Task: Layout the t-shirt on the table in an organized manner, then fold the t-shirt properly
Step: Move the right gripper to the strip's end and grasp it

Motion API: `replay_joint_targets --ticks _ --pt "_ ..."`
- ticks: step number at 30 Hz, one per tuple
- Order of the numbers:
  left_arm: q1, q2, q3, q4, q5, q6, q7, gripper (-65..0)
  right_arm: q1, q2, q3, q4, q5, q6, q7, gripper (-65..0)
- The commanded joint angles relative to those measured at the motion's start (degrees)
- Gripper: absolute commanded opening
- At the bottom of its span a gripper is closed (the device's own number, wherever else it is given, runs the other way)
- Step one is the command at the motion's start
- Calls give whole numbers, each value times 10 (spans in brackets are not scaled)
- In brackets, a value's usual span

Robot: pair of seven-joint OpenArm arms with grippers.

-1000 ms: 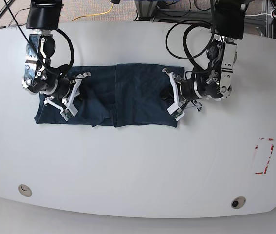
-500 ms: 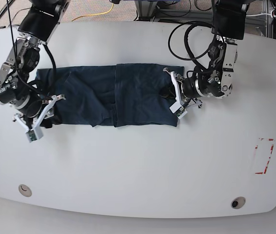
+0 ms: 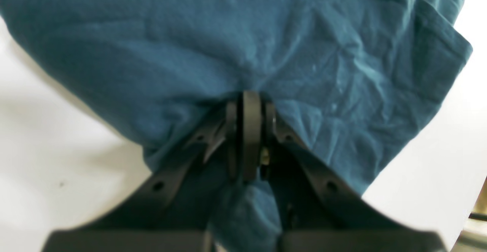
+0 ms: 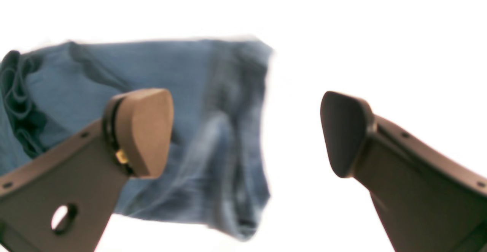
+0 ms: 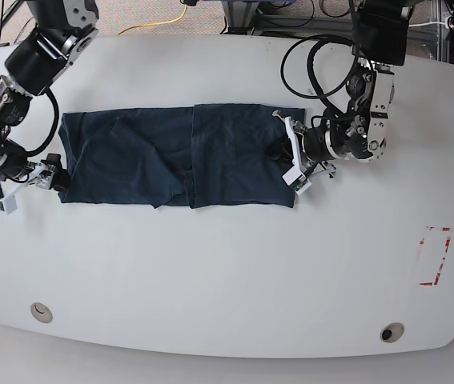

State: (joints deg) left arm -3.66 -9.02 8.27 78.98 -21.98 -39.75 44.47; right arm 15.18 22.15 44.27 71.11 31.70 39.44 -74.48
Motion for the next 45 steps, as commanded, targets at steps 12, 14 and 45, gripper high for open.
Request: replay_joint_targets --ticks 12,14,45 --pt "-4 -20 -3 4 14 3 14 -650 11 92 -18 -177 100 6 58 -67" --pt "-4 -20 -3 4 14 3 15 -650 10 90 -24 -177 100 6 58 -70" --pt "4 -18 -3 6 13 2 17 -650 -39 -38 -28 -101 102 6 9 -73"
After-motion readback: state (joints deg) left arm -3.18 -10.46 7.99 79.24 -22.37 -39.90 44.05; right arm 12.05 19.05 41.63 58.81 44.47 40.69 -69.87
